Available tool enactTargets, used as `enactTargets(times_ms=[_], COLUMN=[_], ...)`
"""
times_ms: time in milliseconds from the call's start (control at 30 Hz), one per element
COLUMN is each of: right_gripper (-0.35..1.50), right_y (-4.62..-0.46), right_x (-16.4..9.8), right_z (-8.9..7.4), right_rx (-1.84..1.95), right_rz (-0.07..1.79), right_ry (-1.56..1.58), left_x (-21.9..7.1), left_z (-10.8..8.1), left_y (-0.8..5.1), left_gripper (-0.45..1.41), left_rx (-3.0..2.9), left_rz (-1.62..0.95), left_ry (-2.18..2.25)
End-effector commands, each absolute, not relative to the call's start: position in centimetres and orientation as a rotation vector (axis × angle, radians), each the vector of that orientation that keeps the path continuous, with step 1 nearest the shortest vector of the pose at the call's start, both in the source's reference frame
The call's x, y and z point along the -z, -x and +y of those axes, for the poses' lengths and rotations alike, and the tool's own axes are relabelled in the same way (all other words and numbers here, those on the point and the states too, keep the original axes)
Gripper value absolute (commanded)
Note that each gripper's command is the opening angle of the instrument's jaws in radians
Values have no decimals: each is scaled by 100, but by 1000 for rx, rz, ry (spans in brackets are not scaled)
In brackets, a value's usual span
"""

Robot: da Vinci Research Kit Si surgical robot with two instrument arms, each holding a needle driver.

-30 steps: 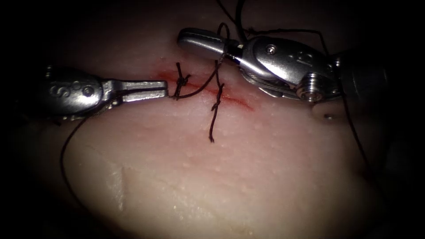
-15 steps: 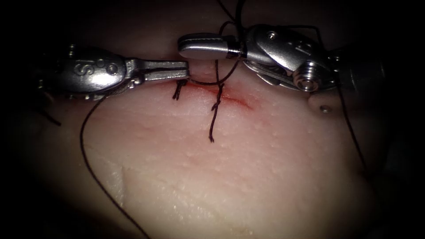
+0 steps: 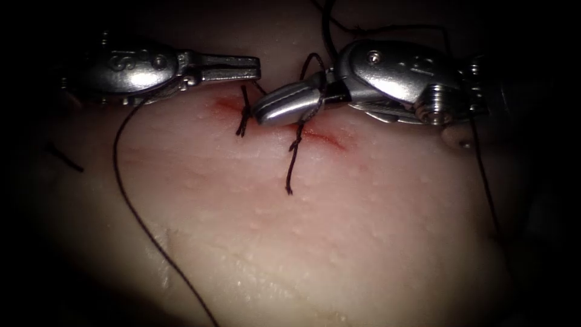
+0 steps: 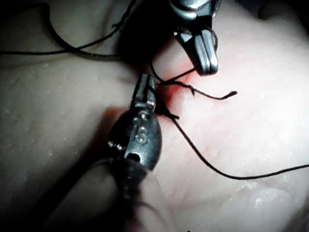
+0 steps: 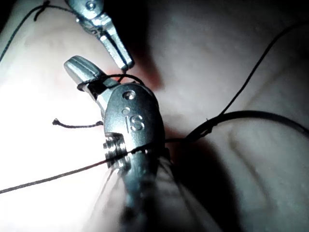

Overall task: Wound Closure
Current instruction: Left needle driver wraps thread once clockwise around right driver, then right driver picks up tail

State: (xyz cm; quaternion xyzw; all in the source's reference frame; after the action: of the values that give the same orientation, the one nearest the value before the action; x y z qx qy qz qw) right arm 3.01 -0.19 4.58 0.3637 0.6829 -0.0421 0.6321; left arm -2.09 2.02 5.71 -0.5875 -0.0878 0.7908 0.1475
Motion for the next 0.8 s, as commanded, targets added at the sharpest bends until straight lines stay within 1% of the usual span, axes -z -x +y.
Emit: enactTargets(times_ms=[33, 367, 400, 433, 467, 500, 600, 633, 667, 800], right_gripper=[-35, -35, -35, -28, -28, 5, 34, 34, 39, 39], right_y=[-311, -308, -304, -303, -303, -299, -295, -295, -294, -292], right_x=[-459, -463, -467, -468, -468, -468, -468, -468, -468, -472], right_z=[-25, -21, -24, -25, -25, -28, -37, -37, -40, -52], right_rx=[126, 255, 291, 301, 301, 323, 345, 345, 353, 381], right_rz=[1544, 1440, 1406, 1401, 1401, 1400, 1398, 1398, 1399, 1373], right_ry=[-842, -874, -878, -880, -880, -886, -898, -898, -900, -921], left_x=[-576, -573, -572, -572, -572, -572, -572, -572, -572, -573], left_z=[194, 189, 187, 187, 187, 187, 187, 187, 187, 188], left_y=[217, 221, 220, 220, 220, 218, 216, 216, 216, 215], left_gripper=[-45, -45, -45, -45, -45, -45, -45, -45, -45, -45], left_rx=[-2274, -2281, -2282, -2282, -2282, -2282, -2283, -2283, -2283, -2283], left_rz=[-253, -257, -258, -259, -259, -260, -262, -262, -263, -263], left_ry=[1687, 1679, 1679, 1680, 1680, 1681, 1683, 1683, 1684, 1684])
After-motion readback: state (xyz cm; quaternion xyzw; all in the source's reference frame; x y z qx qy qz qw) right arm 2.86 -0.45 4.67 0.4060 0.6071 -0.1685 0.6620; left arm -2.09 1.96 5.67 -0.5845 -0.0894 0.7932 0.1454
